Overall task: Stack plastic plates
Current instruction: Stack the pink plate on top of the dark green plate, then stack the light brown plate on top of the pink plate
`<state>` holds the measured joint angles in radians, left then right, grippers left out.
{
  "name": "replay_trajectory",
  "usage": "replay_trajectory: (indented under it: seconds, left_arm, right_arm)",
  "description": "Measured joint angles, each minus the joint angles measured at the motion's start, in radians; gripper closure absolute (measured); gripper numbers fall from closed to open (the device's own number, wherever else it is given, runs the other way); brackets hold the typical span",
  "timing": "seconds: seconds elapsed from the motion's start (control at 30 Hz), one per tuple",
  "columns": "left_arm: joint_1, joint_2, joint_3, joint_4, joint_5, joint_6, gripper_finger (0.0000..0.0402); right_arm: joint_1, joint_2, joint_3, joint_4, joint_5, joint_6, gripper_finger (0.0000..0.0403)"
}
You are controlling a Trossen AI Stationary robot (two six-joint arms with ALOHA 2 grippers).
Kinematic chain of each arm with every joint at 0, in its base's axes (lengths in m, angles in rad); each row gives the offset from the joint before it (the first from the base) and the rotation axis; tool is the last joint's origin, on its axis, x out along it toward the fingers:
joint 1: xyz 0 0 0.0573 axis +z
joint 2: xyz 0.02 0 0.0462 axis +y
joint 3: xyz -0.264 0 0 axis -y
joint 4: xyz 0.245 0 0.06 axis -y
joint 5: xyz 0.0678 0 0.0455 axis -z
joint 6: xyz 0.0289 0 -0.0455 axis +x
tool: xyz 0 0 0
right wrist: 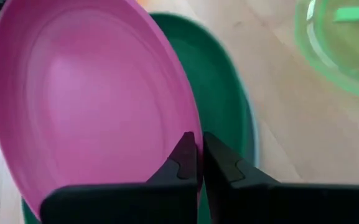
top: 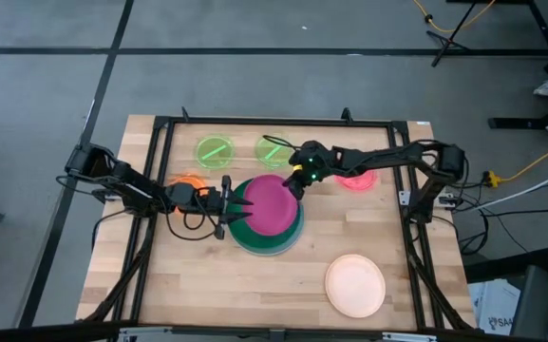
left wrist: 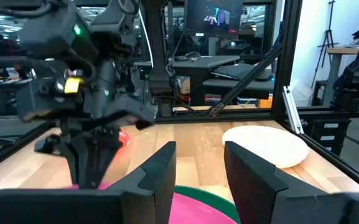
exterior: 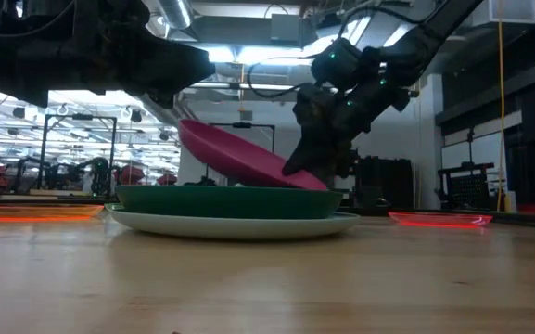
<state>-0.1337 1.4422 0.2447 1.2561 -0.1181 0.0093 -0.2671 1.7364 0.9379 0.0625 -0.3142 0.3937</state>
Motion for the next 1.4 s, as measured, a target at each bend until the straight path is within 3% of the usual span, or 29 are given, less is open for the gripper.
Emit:
replay_trajectory:
  seconds: [0.47,0.77,0.97,1.17,1.4]
  left_arm:
    - [0.000,0.000,0.000,0.002,0.000,0.000,0.0272]
    - [0.000,0.000,0.000,0.003,0.000,-0.001,0.0272]
    - [0.000,0.000,0.000,0.003,0.000,-0.001,0.0272]
    - [-0.001,0.000,0.000,0.002,0.001,-0.004,0.0272]
    - [-0.009,0.000,0.000,0.002,-0.003,-0.007,0.0272]
  right_arm:
    - [0.024,0.050,0.000,0.066,-0.009,-0.003,0.0395]
    - [0.024,0.040,0.000,0.058,0.006,-0.008,0.0285]
    - [0.027,-0.066,0.000,-0.046,0.045,-0.060,0.0246]
    - [0.061,-0.185,0.000,-0.184,0.086,-0.084,0.0250]
    - [0.180,-0.322,0.000,-0.409,0.178,-0.111,0.0253]
